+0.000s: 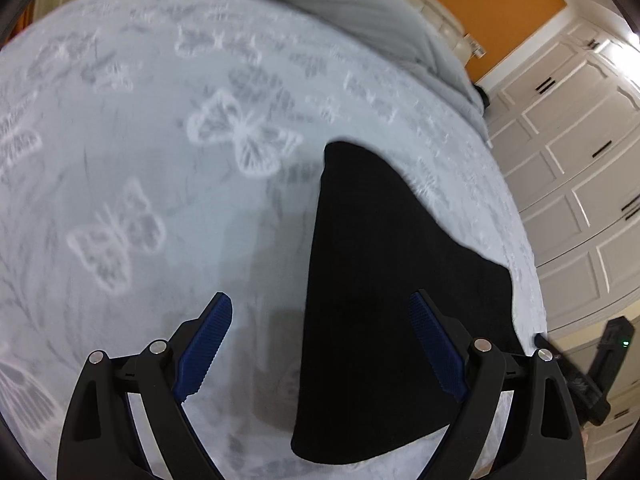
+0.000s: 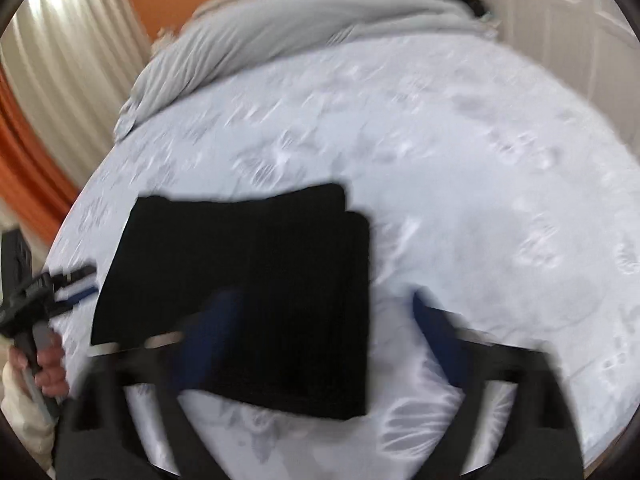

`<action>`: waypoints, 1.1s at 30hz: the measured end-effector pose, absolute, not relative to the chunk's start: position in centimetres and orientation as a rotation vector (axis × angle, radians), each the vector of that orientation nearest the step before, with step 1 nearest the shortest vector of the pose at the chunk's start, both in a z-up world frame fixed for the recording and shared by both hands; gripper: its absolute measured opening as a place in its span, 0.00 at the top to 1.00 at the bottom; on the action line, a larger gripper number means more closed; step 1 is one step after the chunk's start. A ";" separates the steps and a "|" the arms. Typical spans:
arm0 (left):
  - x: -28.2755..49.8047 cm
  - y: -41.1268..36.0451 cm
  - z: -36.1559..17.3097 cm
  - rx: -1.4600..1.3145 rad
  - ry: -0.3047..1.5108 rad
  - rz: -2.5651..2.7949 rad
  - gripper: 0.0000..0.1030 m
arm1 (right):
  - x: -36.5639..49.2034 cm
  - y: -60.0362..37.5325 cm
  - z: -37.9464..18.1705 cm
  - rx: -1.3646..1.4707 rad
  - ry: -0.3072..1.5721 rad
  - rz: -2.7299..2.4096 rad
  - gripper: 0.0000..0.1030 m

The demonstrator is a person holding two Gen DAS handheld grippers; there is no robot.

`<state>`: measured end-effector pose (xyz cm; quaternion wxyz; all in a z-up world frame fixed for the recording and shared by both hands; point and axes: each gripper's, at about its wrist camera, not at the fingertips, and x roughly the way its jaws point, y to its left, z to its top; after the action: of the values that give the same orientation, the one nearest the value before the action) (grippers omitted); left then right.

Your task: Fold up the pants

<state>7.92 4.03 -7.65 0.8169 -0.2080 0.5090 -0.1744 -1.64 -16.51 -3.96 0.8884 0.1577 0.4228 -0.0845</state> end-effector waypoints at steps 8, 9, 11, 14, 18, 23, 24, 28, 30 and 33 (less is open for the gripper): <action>8.4 2.6 -11.3 -0.547 1.165 -0.451 0.14 | 1.2 -17.6 -10.8 0.612 1.009 -0.040 0.37; 8.6 2.4 -11.4 -0.557 1.163 -0.497 0.48 | 1.4 -17.4 -10.2 0.616 1.000 -0.014 0.46; 9.3 2.1 -11.6 -0.591 1.199 -0.560 0.66 | 1.3 -16.7 -8.3 0.600 0.953 0.000 0.63; 9.2 3.6 -7.9 -0.653 1.123 -0.612 0.72 | 0.5 -13.9 -3.0 0.560 0.818 0.126 0.65; 7.0 7.5 -1.2 -0.580 0.952 -0.619 0.69 | -0.5 -11.2 -0.6 0.498 0.761 0.210 0.62; 7.1 11.1 -5.6 -0.432 1.088 -0.356 0.52 | 1.7 -11.6 -8.7 0.391 1.047 -0.043 0.34; 7.2 11.2 -7.1 -0.372 1.126 -0.269 0.57 | 1.4 -12.2 -8.5 0.405 1.014 -0.054 0.35; 6.1 11.7 -5.1 -0.394 1.024 -0.324 0.53 | 0.0 -12.7 -3.6 0.397 0.815 -0.018 0.37; 4.8 11.2 -2.9 -0.399 0.937 -0.367 0.42 | 0.2 -11.5 -2.2 0.377 0.757 0.035 0.41; 4.2 8.8 -1.1 -0.330 0.856 -0.373 0.32 | 2.4 -7.5 -1.1 0.308 0.745 0.144 0.55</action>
<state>4.16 8.84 -1.14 0.8798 -0.1584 0.4108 -0.1790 2.41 -7.50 -1.13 0.9173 0.1500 0.3623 0.0700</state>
